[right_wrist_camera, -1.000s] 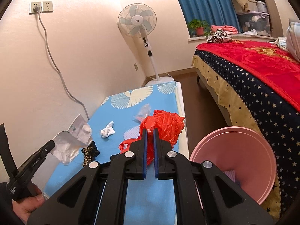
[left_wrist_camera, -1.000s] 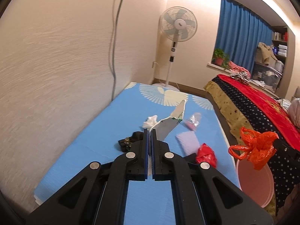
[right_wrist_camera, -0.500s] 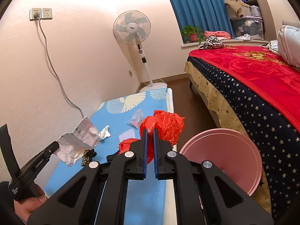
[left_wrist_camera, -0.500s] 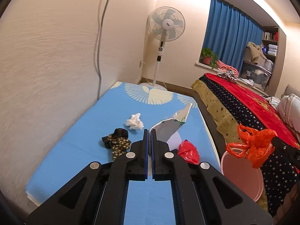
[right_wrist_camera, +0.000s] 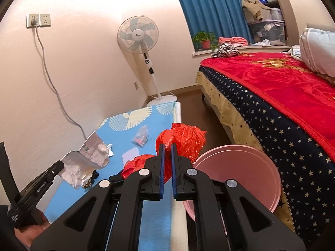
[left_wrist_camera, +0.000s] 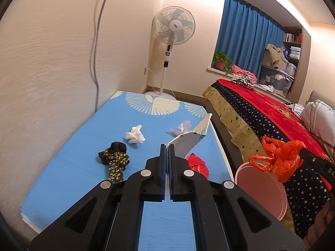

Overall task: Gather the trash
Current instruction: 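Carry the white bag and red bag over the pink bin with both grippers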

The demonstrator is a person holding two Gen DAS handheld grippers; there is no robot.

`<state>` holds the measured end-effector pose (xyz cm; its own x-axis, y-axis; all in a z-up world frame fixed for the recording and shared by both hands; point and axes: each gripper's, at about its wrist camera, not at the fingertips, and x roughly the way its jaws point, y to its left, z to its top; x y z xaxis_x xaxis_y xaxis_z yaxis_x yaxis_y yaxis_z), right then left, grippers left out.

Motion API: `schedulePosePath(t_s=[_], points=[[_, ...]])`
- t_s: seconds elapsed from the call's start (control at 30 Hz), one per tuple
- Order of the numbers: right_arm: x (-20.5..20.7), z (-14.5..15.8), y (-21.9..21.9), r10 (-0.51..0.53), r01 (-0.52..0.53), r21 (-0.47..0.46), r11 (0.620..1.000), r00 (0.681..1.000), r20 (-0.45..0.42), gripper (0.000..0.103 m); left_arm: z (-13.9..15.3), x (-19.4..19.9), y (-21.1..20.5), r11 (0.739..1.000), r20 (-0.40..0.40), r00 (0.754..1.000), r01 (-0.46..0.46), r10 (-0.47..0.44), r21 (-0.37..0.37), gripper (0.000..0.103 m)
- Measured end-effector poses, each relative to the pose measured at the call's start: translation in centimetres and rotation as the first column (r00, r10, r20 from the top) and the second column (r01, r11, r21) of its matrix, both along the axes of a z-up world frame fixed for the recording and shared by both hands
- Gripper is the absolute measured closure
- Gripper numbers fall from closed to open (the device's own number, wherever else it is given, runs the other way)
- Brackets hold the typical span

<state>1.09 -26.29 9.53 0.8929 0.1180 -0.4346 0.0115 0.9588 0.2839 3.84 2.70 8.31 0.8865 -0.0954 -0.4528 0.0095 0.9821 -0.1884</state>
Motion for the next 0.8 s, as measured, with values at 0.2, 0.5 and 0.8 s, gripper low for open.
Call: schedulePosePath(t_s=[0.2, 0.5, 0.8], points=[[-0.1, -0.1, -0.4, -0.033, 0.033, -0.009, 0.999, 0.999, 0.006, 0.097, -0.2, 0.1, -0.5, 1.000, 0.007, 1.000, 0.022, -0.022, -0.001, 0.101], [0.1, -0.3, -1.2, -0.083, 0.084, -0.022, 0.996, 0.996, 0.017, 0.097, -0.6, 0.4, -1.6, 0.999, 0.015, 0.998, 0.053, -0.053, -0.002, 0.101], [0.0, -0.4, -2.2, -0.125, 0.125, -0.027, 0.992, 0.992, 0.020, 0.097, -0.7, 0.8, -3.4, 0.996, 0.023, 0.995, 0.093, -0.093, -0.007, 0.101]])
